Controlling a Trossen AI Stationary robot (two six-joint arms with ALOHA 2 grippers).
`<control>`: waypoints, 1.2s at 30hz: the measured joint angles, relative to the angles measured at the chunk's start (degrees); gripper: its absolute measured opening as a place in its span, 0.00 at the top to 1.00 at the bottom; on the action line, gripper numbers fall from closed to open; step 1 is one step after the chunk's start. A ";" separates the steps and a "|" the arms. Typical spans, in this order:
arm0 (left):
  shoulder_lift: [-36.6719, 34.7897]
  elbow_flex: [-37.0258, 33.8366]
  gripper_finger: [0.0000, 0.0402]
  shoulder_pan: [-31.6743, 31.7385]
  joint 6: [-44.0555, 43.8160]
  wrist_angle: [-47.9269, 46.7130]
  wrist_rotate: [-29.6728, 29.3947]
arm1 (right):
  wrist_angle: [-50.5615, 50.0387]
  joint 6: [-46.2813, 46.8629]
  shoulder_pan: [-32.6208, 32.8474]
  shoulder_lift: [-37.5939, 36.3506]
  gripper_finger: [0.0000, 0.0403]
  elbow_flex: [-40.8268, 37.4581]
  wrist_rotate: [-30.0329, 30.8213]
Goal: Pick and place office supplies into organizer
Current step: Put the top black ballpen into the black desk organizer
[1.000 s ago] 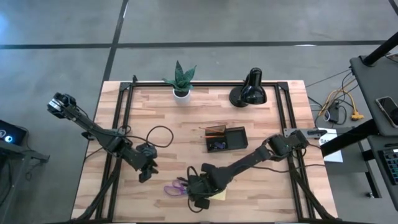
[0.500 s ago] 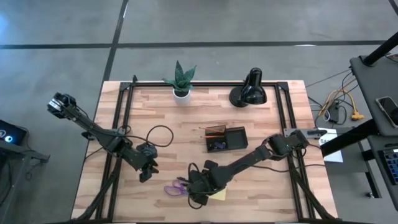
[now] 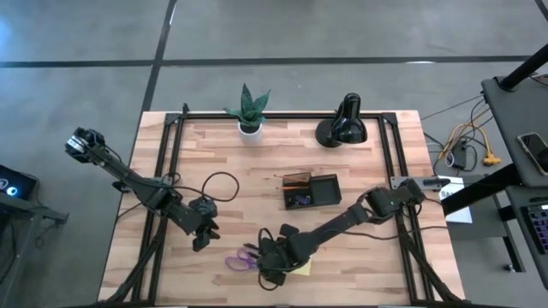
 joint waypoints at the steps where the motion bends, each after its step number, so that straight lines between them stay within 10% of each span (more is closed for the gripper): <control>1: 0.00 0.00 0.64 0.00 0.00 0.23 -0.07 | -0.01 0.05 -0.04 0.00 0.69 0.00 -0.10; 36: 1.14 0.00 0.64 0.01 0.80 0.71 -0.43 | 1.11 6.04 0.99 -1.64 0.90 -3.83 -1.27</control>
